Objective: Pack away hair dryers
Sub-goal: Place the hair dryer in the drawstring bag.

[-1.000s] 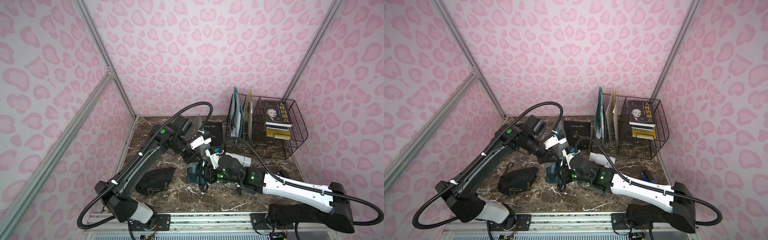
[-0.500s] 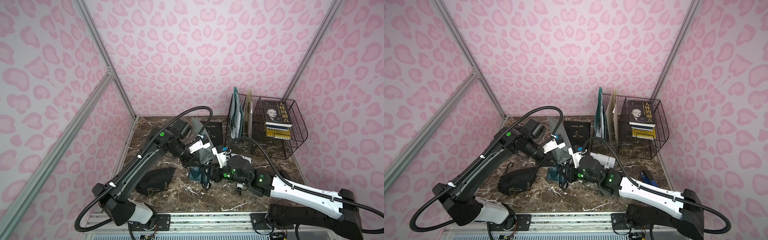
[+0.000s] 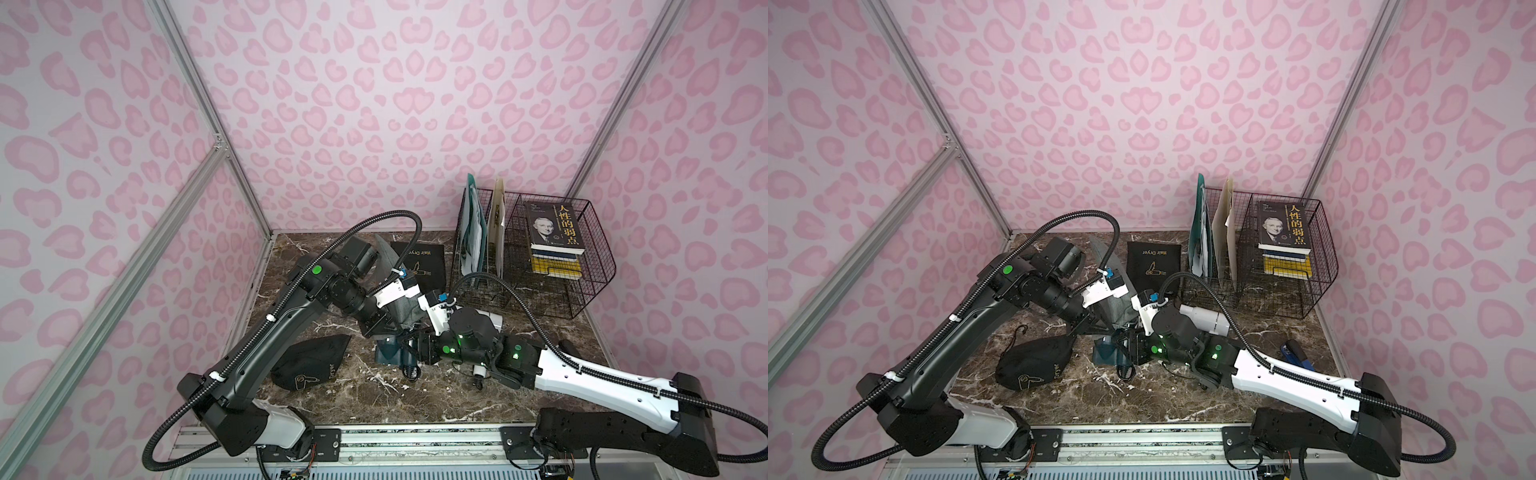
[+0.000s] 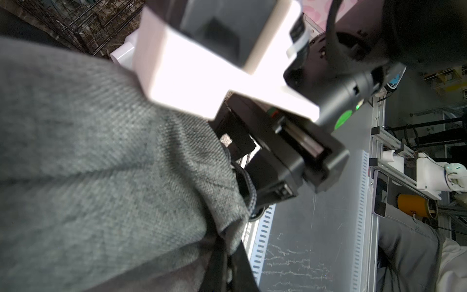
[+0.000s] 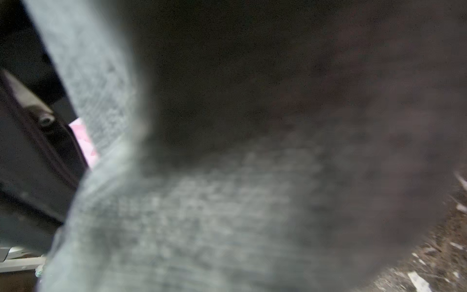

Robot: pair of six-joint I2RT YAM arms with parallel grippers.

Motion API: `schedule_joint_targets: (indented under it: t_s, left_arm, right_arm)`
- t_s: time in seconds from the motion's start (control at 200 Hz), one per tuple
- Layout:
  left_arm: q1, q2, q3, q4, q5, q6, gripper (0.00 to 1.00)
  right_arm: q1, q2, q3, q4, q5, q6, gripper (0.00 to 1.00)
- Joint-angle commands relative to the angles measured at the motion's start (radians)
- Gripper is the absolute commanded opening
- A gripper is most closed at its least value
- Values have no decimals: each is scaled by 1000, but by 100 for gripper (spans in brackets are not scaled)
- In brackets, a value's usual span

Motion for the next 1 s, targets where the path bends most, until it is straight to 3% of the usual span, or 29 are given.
schedule_joint_targets:
  t_s: [0.0,0.66,0.89,0.995]
  left_arm:
    - [0,16,8,-24,37,6,2]
    - [2,-100,-250,72,30,-50,2]
    - [3,-72,-217,85,1,-79,1]
    - [3,-39,-128,56,-9,-74,1]
  right_arm:
    - [6,23,30,-4,-15,-34,0]
    - [-78,-58,-88,140,-126,31,0]
    - [-86,-4,-89,158,-167,59,0]
    - [-85,27,-75,136,-190,56,5]
